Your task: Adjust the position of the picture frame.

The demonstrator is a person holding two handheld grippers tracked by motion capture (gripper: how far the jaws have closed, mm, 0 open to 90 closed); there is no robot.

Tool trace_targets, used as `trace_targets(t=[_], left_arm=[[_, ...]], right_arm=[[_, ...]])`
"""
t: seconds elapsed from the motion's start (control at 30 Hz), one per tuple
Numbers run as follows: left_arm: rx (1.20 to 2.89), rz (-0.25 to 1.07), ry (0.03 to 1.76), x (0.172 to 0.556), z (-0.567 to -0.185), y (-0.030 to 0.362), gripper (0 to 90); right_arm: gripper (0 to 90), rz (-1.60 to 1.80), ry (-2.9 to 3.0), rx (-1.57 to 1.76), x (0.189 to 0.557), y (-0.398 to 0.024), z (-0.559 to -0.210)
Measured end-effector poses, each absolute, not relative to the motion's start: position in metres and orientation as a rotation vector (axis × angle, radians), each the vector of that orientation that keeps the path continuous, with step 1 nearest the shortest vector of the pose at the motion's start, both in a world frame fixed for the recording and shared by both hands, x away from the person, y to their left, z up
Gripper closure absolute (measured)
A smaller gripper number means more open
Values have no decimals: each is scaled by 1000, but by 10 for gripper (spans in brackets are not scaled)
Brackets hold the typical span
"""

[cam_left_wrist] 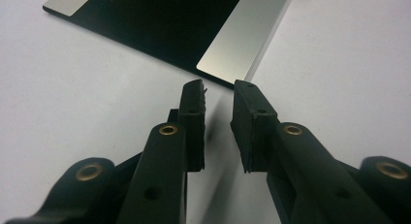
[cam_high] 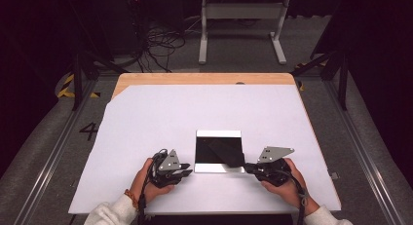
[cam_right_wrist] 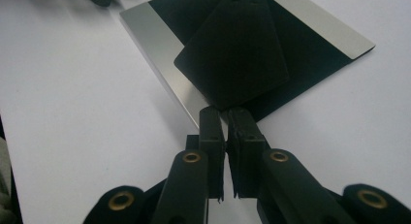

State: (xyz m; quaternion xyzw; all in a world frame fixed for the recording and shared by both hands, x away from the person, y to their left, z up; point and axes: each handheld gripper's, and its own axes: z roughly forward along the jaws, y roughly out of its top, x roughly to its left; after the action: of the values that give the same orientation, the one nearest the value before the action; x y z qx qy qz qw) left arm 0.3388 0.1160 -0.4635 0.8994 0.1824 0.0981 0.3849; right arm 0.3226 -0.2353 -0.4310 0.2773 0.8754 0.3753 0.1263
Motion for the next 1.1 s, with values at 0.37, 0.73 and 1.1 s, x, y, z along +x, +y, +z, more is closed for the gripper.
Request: trace_targets(t=[0.37, 0.73, 1.1], left_arm=[[2290, 247, 457, 338, -464, 115, 748], [2290, 241, 444, 337, -462, 115, 815], [2269, 223, 448, 343, -463, 119, 837]], right_arm=[[843, 1156, 2507, 801, 322, -235, -426], [854, 1165, 2477, 784, 320, -234, -421], [851, 1192, 2462, 787, 324, -232, -419]])
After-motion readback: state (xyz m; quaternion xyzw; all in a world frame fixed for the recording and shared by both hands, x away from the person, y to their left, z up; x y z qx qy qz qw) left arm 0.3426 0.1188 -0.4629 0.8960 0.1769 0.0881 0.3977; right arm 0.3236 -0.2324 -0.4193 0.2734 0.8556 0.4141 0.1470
